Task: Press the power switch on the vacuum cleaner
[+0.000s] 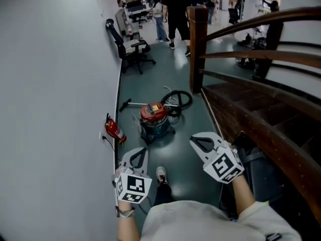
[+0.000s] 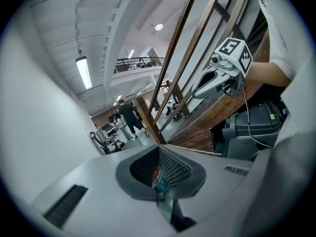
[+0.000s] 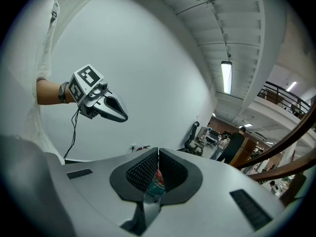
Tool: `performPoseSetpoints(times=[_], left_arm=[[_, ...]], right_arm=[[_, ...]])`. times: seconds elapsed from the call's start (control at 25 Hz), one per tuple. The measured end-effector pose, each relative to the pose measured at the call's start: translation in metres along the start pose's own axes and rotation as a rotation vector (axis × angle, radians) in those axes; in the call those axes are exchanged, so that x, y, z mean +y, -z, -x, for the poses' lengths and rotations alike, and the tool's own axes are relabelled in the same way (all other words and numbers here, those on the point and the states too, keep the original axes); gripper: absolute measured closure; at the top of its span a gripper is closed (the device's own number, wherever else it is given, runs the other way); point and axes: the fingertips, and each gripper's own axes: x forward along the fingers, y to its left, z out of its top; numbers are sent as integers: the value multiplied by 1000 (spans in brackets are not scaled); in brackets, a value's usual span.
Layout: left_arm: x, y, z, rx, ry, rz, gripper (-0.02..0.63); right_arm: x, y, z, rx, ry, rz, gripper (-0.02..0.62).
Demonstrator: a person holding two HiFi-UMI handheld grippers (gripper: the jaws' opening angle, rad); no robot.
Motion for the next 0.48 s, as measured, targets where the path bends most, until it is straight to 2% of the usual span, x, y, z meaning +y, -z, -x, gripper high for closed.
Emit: performPoseSetpoints(times=[0.24, 0.48], left_arm=[[36, 7, -37, -14, 25, -17, 606], [70, 10, -64, -12, 36, -23, 606]], right_arm=[[-25, -1, -44, 0, 24, -19, 566], [-37, -4, -83, 32, 3, 15, 566]])
